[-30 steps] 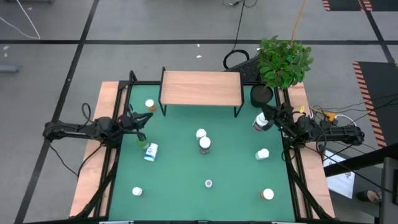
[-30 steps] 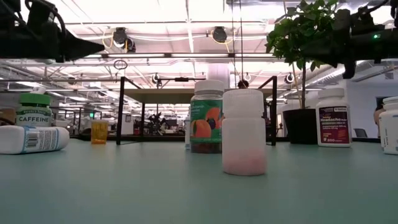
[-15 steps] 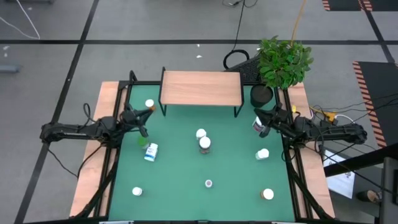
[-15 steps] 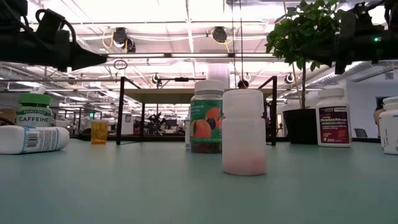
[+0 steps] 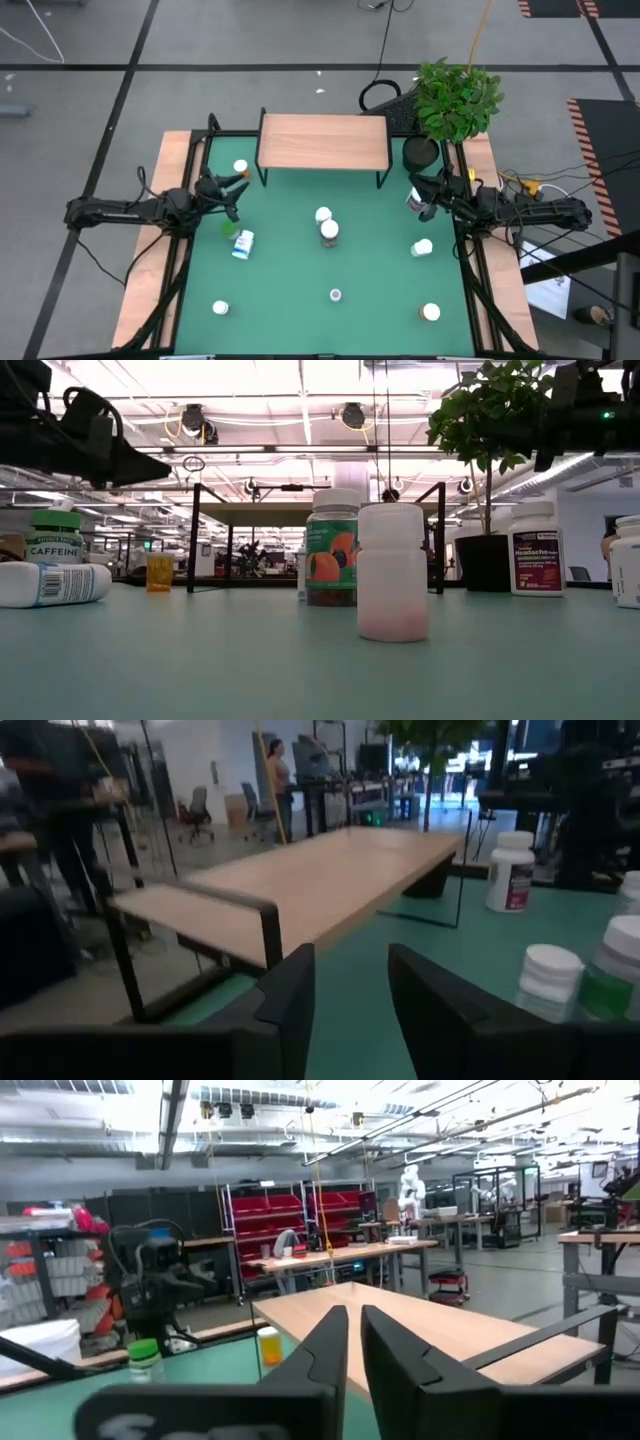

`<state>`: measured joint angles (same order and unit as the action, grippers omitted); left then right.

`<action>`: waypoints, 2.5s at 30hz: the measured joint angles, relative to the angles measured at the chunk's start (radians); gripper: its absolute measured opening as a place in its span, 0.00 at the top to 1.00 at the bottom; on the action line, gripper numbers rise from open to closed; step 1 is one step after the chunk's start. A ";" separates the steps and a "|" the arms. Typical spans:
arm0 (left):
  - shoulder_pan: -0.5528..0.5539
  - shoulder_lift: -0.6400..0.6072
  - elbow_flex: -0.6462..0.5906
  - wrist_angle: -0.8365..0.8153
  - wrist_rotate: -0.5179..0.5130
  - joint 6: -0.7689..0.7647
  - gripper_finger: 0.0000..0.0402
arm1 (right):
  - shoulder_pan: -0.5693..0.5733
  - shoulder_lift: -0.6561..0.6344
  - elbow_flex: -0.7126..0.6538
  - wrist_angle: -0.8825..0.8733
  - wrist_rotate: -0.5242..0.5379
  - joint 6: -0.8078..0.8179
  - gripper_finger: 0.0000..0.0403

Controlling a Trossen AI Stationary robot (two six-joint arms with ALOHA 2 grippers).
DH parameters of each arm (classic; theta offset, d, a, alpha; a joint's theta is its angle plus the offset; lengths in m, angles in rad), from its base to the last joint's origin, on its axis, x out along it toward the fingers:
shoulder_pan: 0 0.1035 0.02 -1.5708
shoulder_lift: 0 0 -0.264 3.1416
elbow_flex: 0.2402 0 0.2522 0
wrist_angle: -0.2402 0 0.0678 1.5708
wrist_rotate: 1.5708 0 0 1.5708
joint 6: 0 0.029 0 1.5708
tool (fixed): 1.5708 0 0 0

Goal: Pick and place medicine bottles onto shelf by color
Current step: Put the top orange bottle on the shelf

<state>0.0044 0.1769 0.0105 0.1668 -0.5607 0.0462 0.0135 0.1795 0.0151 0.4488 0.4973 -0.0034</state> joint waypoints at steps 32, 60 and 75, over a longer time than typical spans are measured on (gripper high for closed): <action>0.510 0.618 0.489 -0.701 0.132 -0.397 0.26 | 0.000 0.117 0.000 0.130 -0.028 0.118 0.44; 0.853 0.701 0.489 -0.646 0.392 -0.151 0.26 | 0.000 0.261 0.000 0.236 0.026 0.074 0.44; 0.853 0.751 0.489 -0.573 0.491 -0.105 0.12 | 0.000 0.282 0.000 0.242 0.026 0.070 0.44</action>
<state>0.8570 0.9283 0.4992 -0.4059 -0.0695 -0.0592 0.0135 0.4618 0.0147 0.6913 0.5228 0.0669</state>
